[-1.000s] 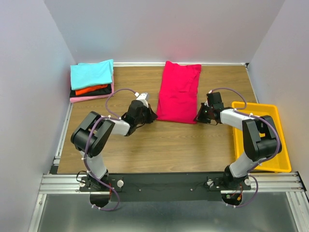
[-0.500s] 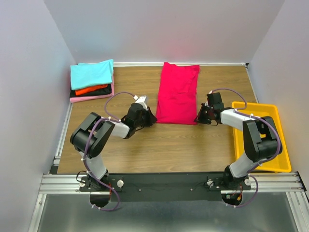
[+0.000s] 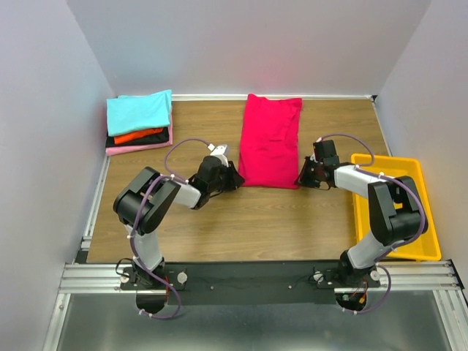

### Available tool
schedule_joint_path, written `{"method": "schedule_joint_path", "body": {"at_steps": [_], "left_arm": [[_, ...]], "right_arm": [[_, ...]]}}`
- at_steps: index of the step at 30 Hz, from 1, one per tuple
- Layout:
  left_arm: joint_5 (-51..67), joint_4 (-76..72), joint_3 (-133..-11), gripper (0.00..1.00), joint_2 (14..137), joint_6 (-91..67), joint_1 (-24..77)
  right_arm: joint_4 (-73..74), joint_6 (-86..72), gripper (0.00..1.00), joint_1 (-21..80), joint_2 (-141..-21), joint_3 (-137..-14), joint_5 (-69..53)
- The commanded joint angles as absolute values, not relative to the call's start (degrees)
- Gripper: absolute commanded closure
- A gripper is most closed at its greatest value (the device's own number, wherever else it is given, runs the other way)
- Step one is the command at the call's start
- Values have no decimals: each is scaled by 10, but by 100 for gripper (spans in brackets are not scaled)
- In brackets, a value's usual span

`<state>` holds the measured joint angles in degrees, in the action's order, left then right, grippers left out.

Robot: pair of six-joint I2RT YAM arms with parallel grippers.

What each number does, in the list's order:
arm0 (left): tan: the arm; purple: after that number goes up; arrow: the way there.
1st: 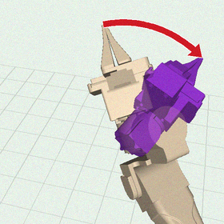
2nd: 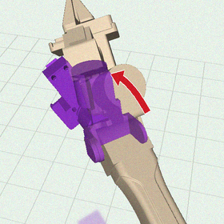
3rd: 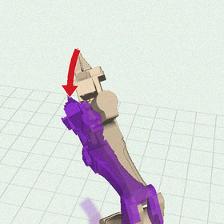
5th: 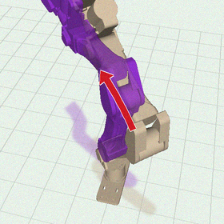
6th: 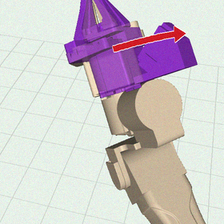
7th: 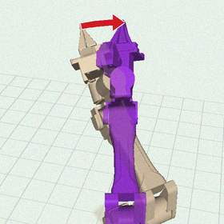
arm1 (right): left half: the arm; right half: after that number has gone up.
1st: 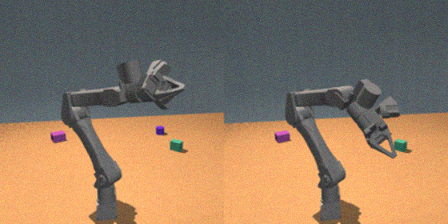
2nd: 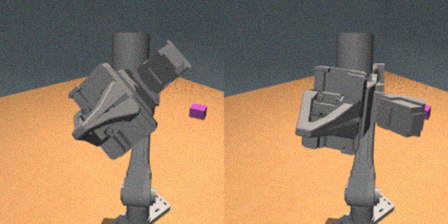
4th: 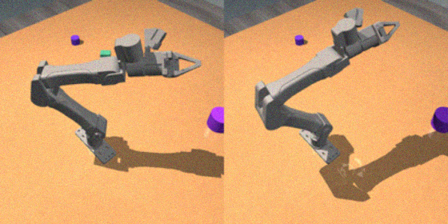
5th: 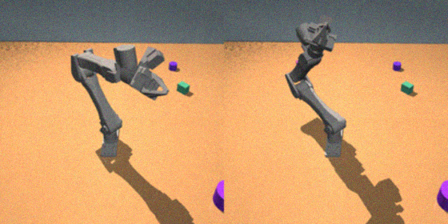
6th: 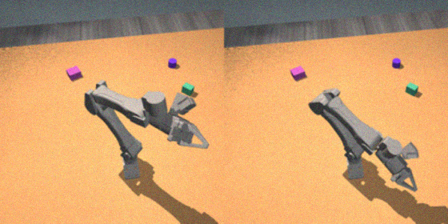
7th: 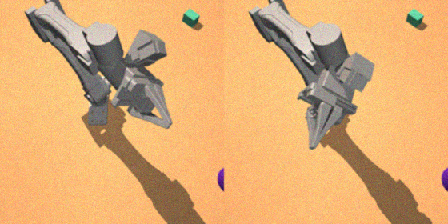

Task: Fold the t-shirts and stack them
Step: Fold the tshirt

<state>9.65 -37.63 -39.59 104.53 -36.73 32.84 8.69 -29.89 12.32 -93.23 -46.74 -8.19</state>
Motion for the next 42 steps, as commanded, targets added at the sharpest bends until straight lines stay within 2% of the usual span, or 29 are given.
{"method": "schedule_joint_path", "body": {"at_steps": [1, 4, 5, 14, 22, 29, 36, 42], "left_arm": [[104, -366, -400, 76, 1072, -363, 337], [103, -368, -401, 96, 1072, -359, 336], [104, -368, -400, 100, 1070, -359, 337], [111, -366, -362, 100, 977, -357, 348], [78, -347, -304, 100, 825, -375, 374], [38, -272, -298, 100, 718, -378, 412], [5, -220, -276, 100, 619, -395, 450], [-21, -223, -244, 100, 598, -424, 483]], "right_arm": [[105, -289, 93, 124, -918, -457, -81], [105, -289, 96, 125, -908, -454, -88], [106, -289, 98, 125, -897, -453, -92], [160, -285, 99, 135, -798, -433, -85], [223, -289, 99, 150, -687, -431, -68], [300, -288, 99, 155, -585, -461, -49], [358, -287, 99, 155, -523, -491, -45], [368, -284, 99, 155, -510, -502, -35]]}}
